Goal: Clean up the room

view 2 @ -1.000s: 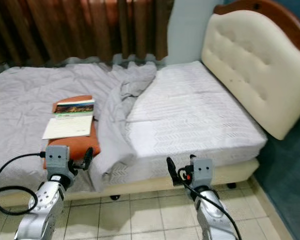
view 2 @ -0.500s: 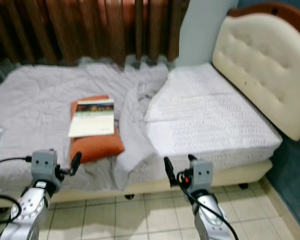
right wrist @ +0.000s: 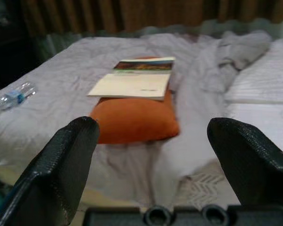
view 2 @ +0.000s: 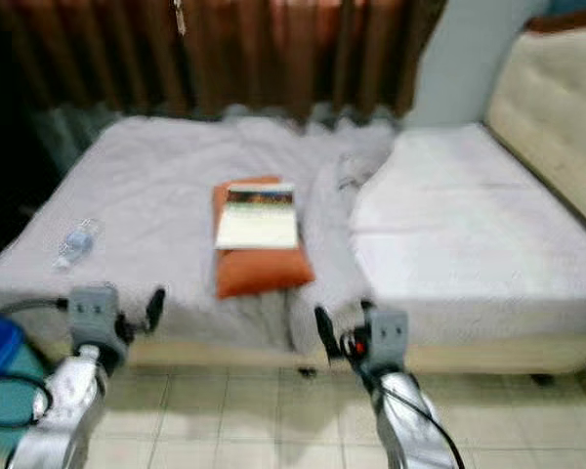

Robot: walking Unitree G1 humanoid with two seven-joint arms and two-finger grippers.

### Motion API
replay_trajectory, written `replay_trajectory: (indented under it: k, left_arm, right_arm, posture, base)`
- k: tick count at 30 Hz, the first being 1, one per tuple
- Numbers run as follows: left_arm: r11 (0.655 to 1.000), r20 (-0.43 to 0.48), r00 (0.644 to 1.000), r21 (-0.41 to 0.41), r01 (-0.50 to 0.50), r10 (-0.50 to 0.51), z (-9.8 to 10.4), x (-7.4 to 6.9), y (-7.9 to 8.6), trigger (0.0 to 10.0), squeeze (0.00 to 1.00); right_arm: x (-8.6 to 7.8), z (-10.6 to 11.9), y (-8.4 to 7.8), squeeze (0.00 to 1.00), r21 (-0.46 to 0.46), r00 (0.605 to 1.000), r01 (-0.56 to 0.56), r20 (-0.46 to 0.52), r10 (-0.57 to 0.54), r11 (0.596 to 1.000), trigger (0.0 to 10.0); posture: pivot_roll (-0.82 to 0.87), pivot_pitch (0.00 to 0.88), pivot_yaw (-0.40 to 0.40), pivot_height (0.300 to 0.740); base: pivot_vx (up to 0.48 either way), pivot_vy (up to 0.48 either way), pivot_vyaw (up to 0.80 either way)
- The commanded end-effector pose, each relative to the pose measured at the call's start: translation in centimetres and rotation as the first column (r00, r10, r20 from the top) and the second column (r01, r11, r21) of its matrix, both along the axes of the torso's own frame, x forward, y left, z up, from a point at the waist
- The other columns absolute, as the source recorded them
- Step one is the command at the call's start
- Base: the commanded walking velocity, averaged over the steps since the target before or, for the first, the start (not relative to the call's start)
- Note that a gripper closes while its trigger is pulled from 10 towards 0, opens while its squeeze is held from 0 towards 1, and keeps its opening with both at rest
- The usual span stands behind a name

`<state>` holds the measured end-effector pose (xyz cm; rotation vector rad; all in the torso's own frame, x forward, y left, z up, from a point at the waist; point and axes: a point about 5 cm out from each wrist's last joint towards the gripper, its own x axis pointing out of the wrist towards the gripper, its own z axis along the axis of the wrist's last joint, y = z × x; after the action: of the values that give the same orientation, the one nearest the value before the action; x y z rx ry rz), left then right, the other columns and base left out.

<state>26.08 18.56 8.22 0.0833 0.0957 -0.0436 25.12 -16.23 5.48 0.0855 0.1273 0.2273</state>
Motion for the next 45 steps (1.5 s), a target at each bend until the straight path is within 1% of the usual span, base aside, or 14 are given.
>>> replay_trajectory:
  k: [1,9,17,21,26,34,43,45]
  left_arm:
    - [1.000,0.005,1.000,0.001,0.007,-0.007,0.3,0.3,-0.1,10.0,0.00]
    - [1.000,0.005,1.000,0.003,0.030,-0.030,0.2,0.7,-0.2,10.0,0.00]
    - [0.999,0.000,0.999,0.002,0.036,-0.036,0.2,1.0,-0.1,10.0,0.00]
    - [1.000,-0.002,1.000,0.005,0.021,-0.021,0.1,1.0,-0.1,10.0,0.00]
    - [0.999,-0.006,0.999,0.004,0.038,-0.038,-0.2,0.8,-0.5,10.0,0.00]
    - [0.999,-0.014,0.999,0.017,0.035,-0.034,-0.4,0.9,-0.1,10.0,0.00]
    - [0.999,-0.022,0.999,0.021,0.031,-0.030,-0.5,1.0,0.1,10.0,0.00]
    - [0.999,-0.038,0.999,0.016,0.034,-0.034,-0.7,1.5,0.2,10.0,0.00]
  right_arm:
    - [0.2,0.0,-0.1,0.00,-0.001,1.000,0.002,-0.005,-0.002,1.000,10.0]
    - [0.1,0.0,-0.4,0.00,-0.008,1.000,0.025,0.000,-0.025,1.000,10.0]
    - [0.2,-0.1,-0.9,0.00,-0.008,0.999,0.054,0.001,-0.054,0.999,10.0]
    - [0.3,0.0,-0.7,0.00,-0.013,0.999,0.034,0.002,-0.034,0.999,10.0]
    - [0.5,0.1,-0.5,0.00,-0.005,1.000,0.025,0.005,-0.025,1.000,10.0]
    - [0.6,0.1,-0.2,0.00,-0.014,1.000,0.005,0.002,-0.005,1.000,10.0]
    - [1.2,0.3,0.2,0.00,-0.008,1.000,-0.016,-0.009,0.016,1.000,10.0]
    - [1.9,0.1,1.1,0.00,0.028,0.998,-0.047,-0.031,0.048,0.998,10.0]
  posture:
    - [-0.01,0.000,0.002,0.740]
    - [-0.01,0.000,0.009,0.740]
    - [-0.02,0.000,0.014,0.740]
    - [-0.02,0.000,0.013,0.740]
    - [-0.01,0.000,0.005,0.740]
    - [-0.01,0.000,-0.003,0.740]
    - [-0.02,0.000,-0.001,0.740]
    - [-0.03,0.012,0.002,0.740]
  base:
    - [0.480,0.000,0.00]
    - [0.480,0.000,0.00]
    - [0.480,0.000,-0.67]
    - [0.480,0.000,0.00]
    - [0.480,0.000,0.00]
    - [0.480,0.000,0.00]
    - [0.480,0.000,0.00]
    - [0.480,0.000,0.00]
